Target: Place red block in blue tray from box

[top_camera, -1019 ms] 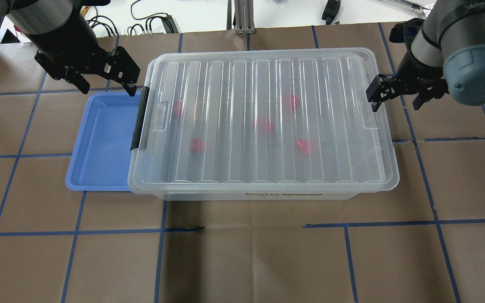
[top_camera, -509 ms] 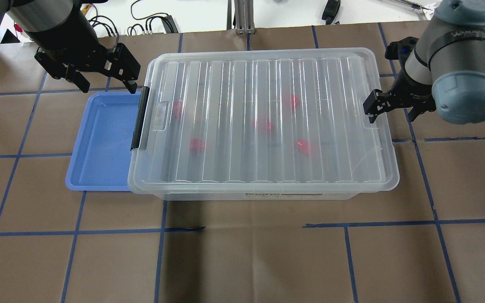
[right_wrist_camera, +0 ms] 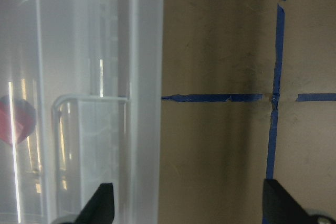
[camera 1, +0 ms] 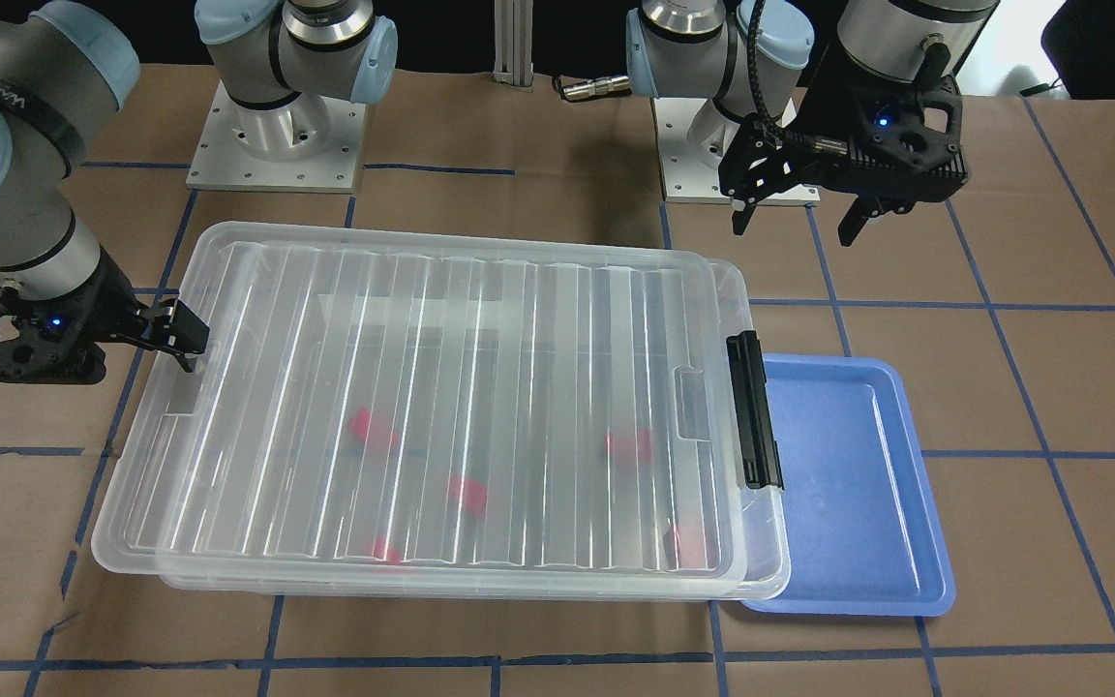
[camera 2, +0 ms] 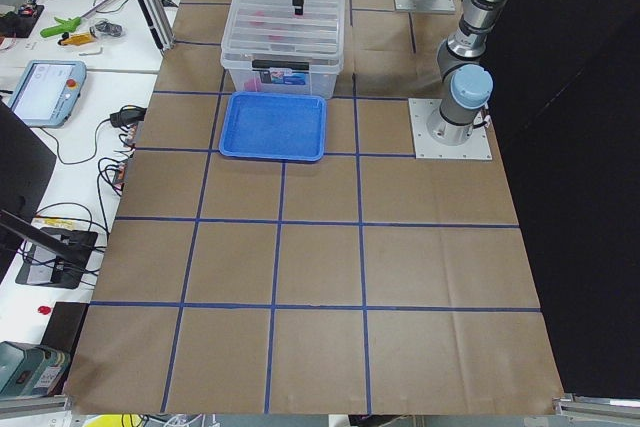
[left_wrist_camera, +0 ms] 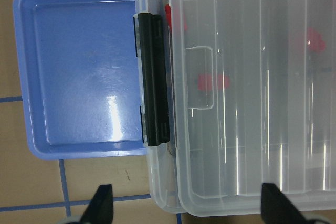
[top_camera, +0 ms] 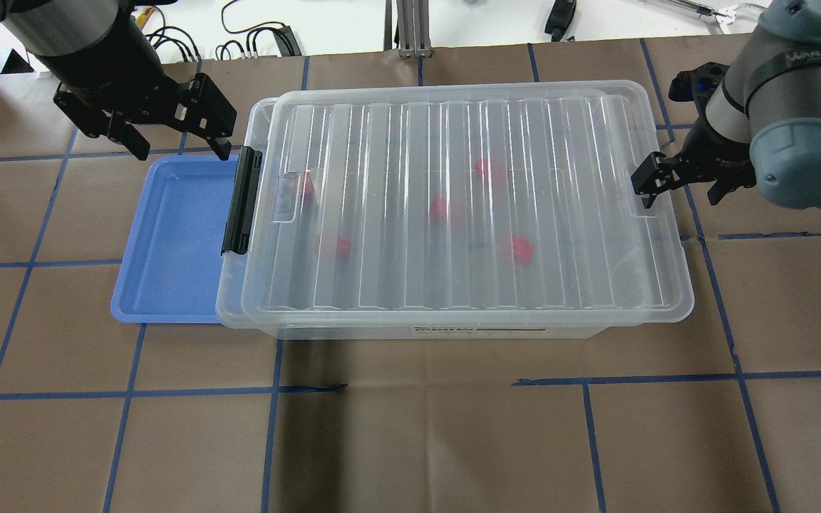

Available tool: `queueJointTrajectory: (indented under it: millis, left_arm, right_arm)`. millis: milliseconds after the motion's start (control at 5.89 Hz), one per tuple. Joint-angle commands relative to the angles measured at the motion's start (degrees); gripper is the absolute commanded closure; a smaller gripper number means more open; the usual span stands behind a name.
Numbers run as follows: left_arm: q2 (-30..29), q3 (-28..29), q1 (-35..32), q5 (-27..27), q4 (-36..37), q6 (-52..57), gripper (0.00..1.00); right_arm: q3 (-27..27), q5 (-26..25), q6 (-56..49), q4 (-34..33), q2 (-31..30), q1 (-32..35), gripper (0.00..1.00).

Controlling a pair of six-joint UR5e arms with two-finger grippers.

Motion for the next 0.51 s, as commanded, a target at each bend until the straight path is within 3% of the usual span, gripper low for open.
queueJointTrajectory:
  millis: [0, 340]
  left_arm:
    - [-0.5, -0.1, 0.1, 0.0, 0.5, 0.7, 0.01]
    - [-0.7, -0.5, -0.1, 0.5, 0.5, 2.7, 0.01]
  right_arm:
    - [-0.2, 0.1, -4.1, -0.7, 0.0, -2.7, 0.0]
    - [-0.3, 0.3, -8.6, -0.7, 0.0, -5.7, 0.0]
